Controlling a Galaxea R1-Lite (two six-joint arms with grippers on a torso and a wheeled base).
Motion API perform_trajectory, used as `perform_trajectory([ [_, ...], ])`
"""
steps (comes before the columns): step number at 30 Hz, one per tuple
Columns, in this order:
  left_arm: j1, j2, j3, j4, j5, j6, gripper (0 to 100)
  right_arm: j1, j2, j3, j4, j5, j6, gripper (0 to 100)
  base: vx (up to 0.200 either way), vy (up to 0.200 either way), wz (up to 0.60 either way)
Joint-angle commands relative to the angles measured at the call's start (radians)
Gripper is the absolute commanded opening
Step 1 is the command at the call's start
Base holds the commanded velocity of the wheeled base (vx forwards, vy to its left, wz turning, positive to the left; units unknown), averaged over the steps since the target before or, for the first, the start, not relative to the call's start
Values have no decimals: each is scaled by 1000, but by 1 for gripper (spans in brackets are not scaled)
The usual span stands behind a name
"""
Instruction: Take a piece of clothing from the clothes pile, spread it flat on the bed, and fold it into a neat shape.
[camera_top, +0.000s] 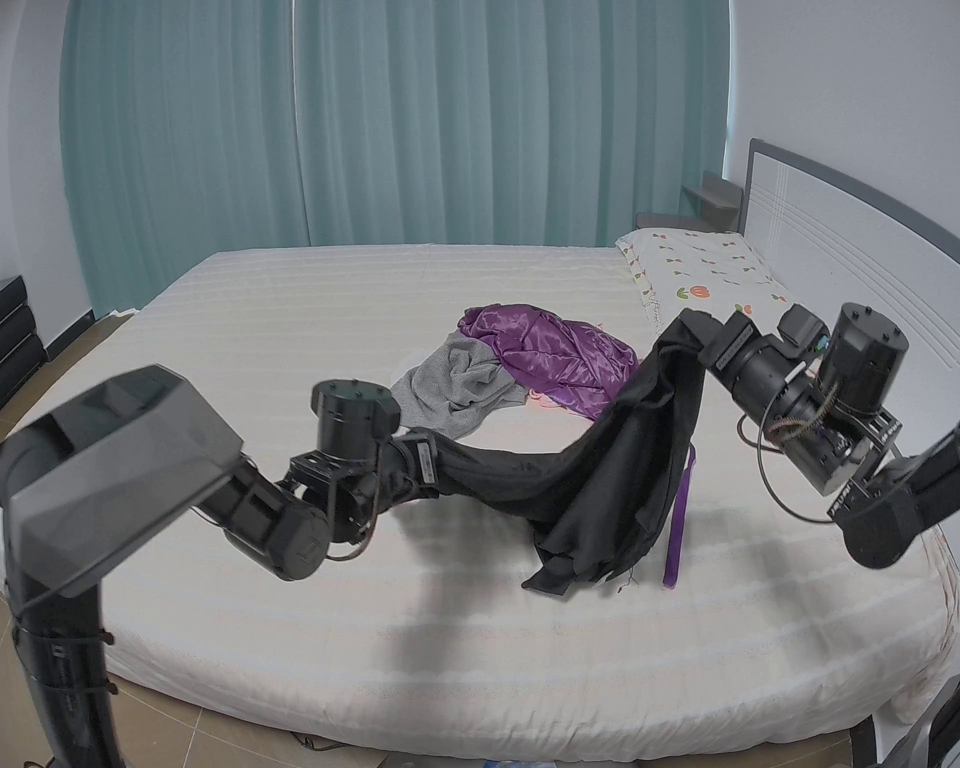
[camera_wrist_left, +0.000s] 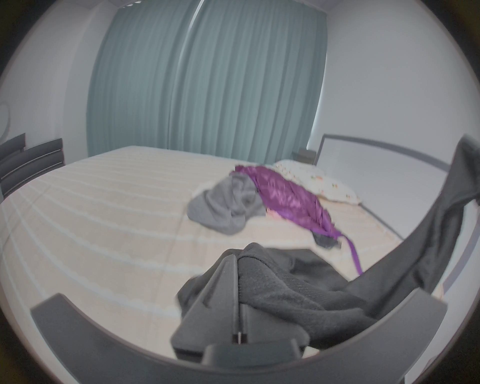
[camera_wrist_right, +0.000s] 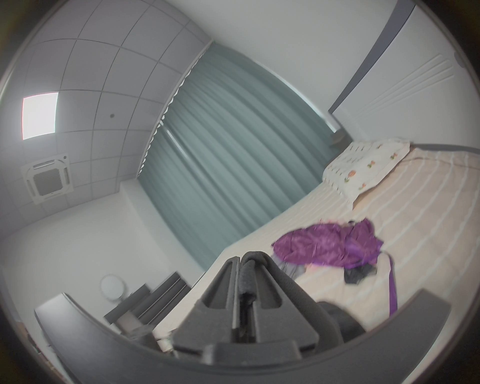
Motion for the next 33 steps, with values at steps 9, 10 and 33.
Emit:
perform_trajectory([
  [9, 54, -393, 189, -26, -9, -192, 0, -83, 90, -191, -1, -122, -66, 0, 0, 0, 0],
  [10, 54, -393, 189, -26, -9, -192, 0, -83, 90, -191, -1, -122, -66, 0, 0, 0, 0],
  [33, -42, -243, 459, -124, -89, -439, 0, -55, 336, 283, -373, 30, 49, 0, 0, 0, 0],
])
